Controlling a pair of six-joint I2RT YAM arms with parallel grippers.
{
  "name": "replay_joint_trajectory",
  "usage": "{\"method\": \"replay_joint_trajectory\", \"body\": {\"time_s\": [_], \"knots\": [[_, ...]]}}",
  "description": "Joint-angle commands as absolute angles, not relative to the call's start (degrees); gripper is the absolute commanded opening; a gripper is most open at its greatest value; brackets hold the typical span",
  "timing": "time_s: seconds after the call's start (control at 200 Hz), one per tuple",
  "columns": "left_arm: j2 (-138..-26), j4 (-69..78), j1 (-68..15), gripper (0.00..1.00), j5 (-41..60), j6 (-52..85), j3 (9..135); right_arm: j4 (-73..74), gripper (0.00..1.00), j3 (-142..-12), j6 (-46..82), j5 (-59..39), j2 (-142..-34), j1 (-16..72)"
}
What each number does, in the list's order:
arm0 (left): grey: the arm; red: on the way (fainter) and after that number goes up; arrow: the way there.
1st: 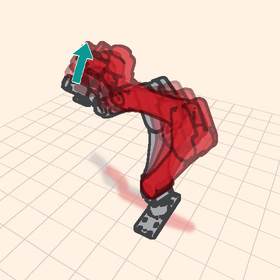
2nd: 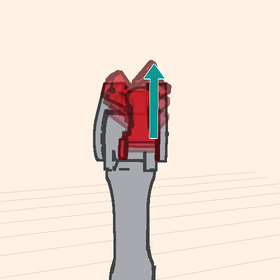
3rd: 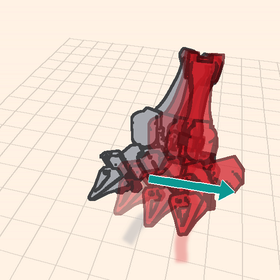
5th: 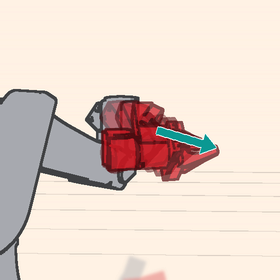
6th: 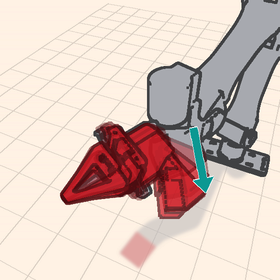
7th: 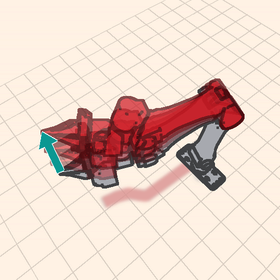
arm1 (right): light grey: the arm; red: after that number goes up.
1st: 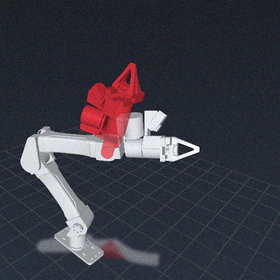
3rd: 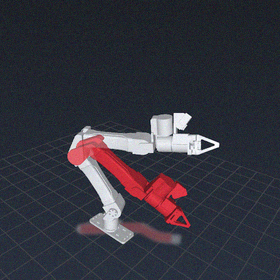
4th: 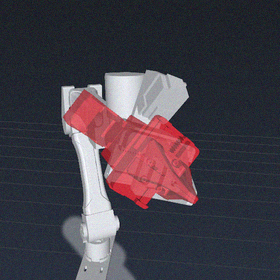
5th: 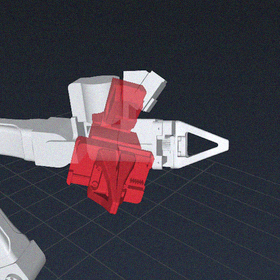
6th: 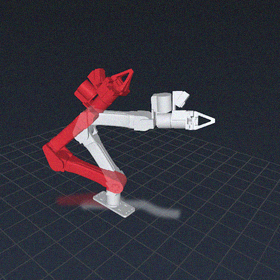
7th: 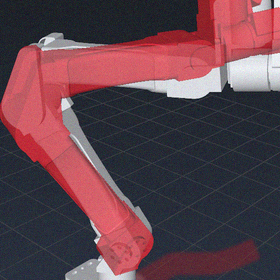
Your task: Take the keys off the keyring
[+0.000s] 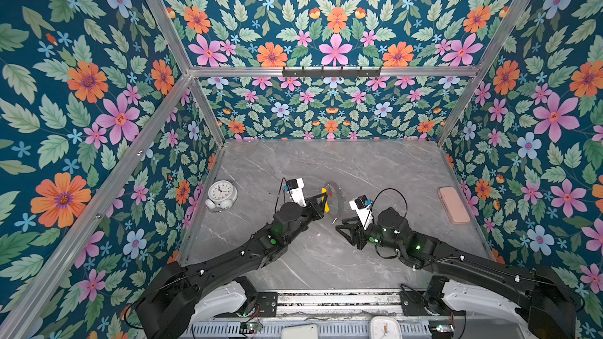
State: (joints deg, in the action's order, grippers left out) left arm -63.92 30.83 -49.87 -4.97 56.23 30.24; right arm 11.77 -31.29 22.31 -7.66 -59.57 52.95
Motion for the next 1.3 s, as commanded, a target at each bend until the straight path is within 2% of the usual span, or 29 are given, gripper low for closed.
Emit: {"method": "replay_joint_trajectory", "body": {"time_s": [0.0, 0.41, 0.805, 1.295], "knots": [[-63.97, 33.00, -50.09, 0.00, -5.65, 56.16, 30.47, 13.25, 0.44, -31.86, 21.51, -6.42, -60.27, 52.98], [-64.17, 34.35, -51.81, 0.00, -5.53, 56.12, 31.17, 14.14, 0.42, -32.34, 20.57, -4.86, -62.73, 52.99], [-64.07, 33.66, -52.65, 0.00, -7.02, 55.65, 31.55, 14.08, 0.24, -32.19, 19.97, -3.96, -61.80, 52.99], [-64.37, 33.41, -52.82, 0.00, -7.47, 55.57, 31.43, 13.18, 0.14, -31.99, 19.42, -3.38, -59.95, 52.95]]}}
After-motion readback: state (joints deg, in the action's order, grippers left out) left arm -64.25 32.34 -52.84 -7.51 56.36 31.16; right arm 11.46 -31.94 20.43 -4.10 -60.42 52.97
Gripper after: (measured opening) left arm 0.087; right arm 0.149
